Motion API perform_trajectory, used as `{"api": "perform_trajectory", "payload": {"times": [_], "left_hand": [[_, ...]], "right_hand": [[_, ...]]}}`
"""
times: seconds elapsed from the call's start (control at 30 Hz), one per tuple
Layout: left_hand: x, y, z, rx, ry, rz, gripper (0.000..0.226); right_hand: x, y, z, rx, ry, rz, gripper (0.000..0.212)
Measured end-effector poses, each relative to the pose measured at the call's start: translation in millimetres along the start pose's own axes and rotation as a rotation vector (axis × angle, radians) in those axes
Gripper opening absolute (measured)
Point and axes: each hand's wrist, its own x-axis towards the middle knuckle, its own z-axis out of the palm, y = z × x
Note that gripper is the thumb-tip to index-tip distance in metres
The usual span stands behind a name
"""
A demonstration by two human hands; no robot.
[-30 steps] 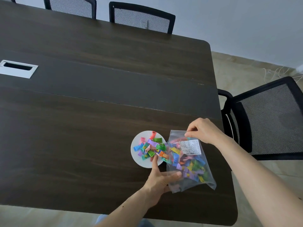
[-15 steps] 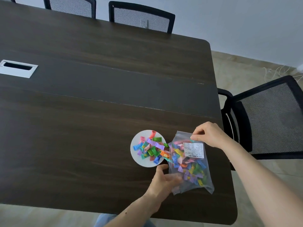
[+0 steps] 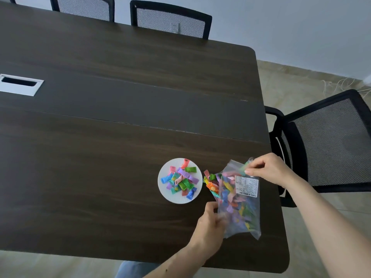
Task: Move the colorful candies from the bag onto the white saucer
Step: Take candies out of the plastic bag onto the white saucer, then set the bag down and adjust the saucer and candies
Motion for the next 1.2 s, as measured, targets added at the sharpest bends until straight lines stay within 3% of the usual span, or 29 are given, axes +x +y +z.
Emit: {"api": "perform_trajectory", "payload": {"times": [0.13, 0.27, 0.37, 0.47, 0.6, 0.77, 0.93, 1.03, 1.2], "left_hand": [[-11, 16, 0, 0.218, 0.033, 0.076, 0.035], [-21, 46, 6, 0.718, 0.063, 0.139, 0.056], [-23, 64, 16, 1.002, -0.004, 0.119, 0.075], [-22, 78, 18, 1.1, -0.089, 0.091, 0.082], [-21, 86, 15, 1.067, -0.144, 0.014, 0.081], [-21, 69, 16, 0.986, -0.029, 0.112, 0.073], [-1, 41, 6, 0.668, 0.046, 0.278, 0.049], [14, 27, 1, 0.362, 0.038, 0.227, 0.031], [34, 7, -1, 0.111, 0.029, 0.127, 0.023]], "right_hand": [[-5, 13, -1, 0.226, 0.044, 0.03, 0.017], [-15, 22, 0, 0.541, 0.13, 0.066, 0.016], [-20, 30, 8, 0.711, 0.203, 0.115, 0.015], [-21, 35, 18, 0.804, 0.223, 0.155, 0.019], [-20, 36, 23, 0.847, 0.219, 0.169, 0.019], [-14, 42, 21, 0.761, 0.217, 0.198, 0.015], [-11, 40, 13, 0.531, 0.276, 0.268, 0.012], [-7, 35, 9, 0.404, 0.285, 0.312, 0.012], [0, 21, 12, 0.247, 0.293, 0.323, 0.014]]}}
